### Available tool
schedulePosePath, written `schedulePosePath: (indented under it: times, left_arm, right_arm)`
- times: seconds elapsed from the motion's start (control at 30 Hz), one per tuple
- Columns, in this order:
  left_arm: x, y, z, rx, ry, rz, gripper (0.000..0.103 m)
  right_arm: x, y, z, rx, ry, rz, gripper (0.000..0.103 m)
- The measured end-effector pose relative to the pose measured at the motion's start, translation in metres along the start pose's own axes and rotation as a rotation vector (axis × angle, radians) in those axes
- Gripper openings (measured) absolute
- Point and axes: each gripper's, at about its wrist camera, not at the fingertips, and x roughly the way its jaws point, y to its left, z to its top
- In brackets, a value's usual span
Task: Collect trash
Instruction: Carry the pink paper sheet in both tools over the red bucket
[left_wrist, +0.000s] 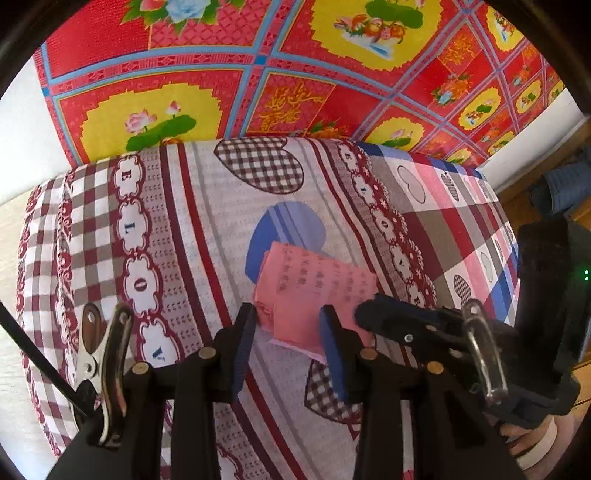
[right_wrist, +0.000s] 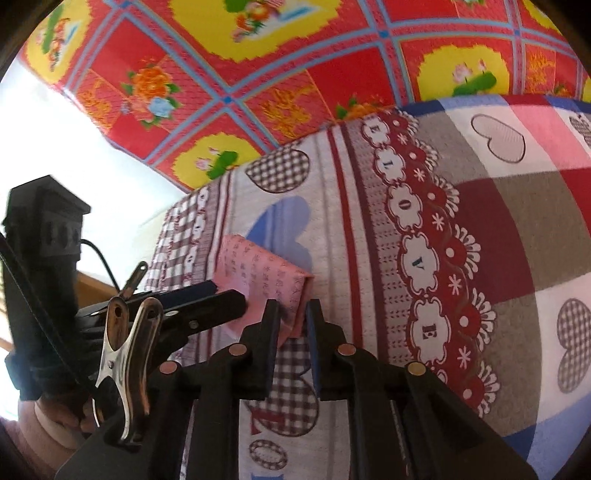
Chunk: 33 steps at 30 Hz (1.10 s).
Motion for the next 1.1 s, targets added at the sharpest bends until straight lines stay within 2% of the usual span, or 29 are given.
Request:
schedulePosePath:
  times: [0.13, 0.23, 0.4, 0.53, 0.8, 1.1]
  left_arm:
    - [0.002, 0.0, 0.006, -0.003, -0.008, -0.005, 0.036]
    - [0.003, -0.005, 0.006, 0.03, -0.009, 0.03, 0.034]
    - [-0.004, -0.009, 0.004, 0.019, 0.001, -0.007, 0.018]
    - [-0.014, -0.024, -0.002, 0.037, -0.011, -0.028, 0.016]
    - [-0.03, -0.071, -0.015, 0.096, -0.025, -0.039, 0.015]
    - [-0.04, -0.15, -0.035, 0.183, -0.046, -0.06, 0.015]
  right_arm:
    - [0.007, 0.0, 0.005, -0.009, -0.005, -0.005, 0.016]
    - [0.012, 0.002, 0.009, -0.021, -0.002, -0.009, 0.016]
    - [0.012, 0.004, 0.009, -0.023, -0.016, -0.022, 0.021]
    - [-0.007, -0.004, 0.001, 0.0, -0.035, 0.006, 0.02]
    - [-0.057, -0.015, -0.018, -0.005, -0.108, -0.014, 0.019]
    - [-0.127, -0.048, -0.042, 0.03, -0.202, -0.033, 0.019]
